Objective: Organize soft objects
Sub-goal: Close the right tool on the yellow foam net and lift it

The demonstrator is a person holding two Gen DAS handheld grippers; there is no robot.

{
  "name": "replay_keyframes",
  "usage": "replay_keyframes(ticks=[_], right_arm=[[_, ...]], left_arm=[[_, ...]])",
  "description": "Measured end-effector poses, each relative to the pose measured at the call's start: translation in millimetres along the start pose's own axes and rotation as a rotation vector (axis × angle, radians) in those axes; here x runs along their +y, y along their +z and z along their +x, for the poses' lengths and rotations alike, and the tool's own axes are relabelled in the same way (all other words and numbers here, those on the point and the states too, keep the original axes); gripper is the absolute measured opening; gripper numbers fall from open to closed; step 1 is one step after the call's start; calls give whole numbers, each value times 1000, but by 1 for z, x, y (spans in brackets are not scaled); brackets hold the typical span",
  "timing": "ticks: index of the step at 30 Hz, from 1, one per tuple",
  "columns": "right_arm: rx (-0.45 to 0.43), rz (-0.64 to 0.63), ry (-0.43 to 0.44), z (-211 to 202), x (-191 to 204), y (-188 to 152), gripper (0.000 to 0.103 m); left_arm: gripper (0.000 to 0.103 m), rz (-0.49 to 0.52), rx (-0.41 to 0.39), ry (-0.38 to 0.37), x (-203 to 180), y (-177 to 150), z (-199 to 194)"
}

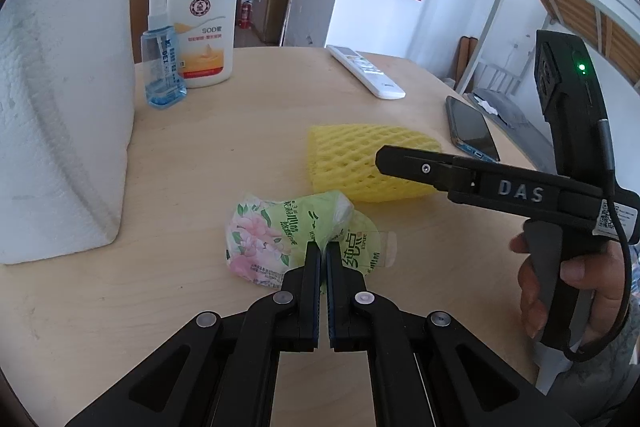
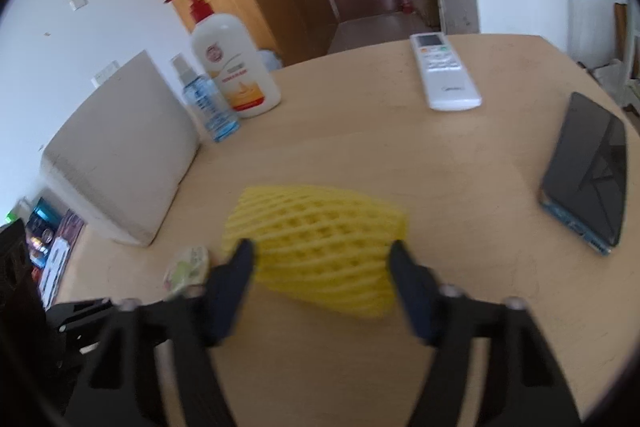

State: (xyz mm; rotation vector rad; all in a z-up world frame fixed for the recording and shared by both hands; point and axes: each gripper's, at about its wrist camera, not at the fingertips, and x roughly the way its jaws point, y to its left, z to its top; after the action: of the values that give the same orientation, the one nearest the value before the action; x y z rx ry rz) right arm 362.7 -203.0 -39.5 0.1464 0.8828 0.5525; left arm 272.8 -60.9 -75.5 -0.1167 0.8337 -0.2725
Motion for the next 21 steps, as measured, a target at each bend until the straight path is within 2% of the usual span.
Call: replay_keyframes(ticks=[1, 2, 7, 21], right_arm=[[8, -3, 1, 2, 0, -1, 40], [27, -21, -18, 5, 2, -2, 20], [32, -57, -6, 7, 10, -4, 14], [-97, -78, 32, -35, 27, -4, 14]], left_arm=[[2, 1, -2, -2, 0, 0, -1], [2, 2, -4, -1, -1, 0, -1], [2, 7, -13, 0, -2, -1, -3], [2, 19, -86, 17, -7, 4, -36]])
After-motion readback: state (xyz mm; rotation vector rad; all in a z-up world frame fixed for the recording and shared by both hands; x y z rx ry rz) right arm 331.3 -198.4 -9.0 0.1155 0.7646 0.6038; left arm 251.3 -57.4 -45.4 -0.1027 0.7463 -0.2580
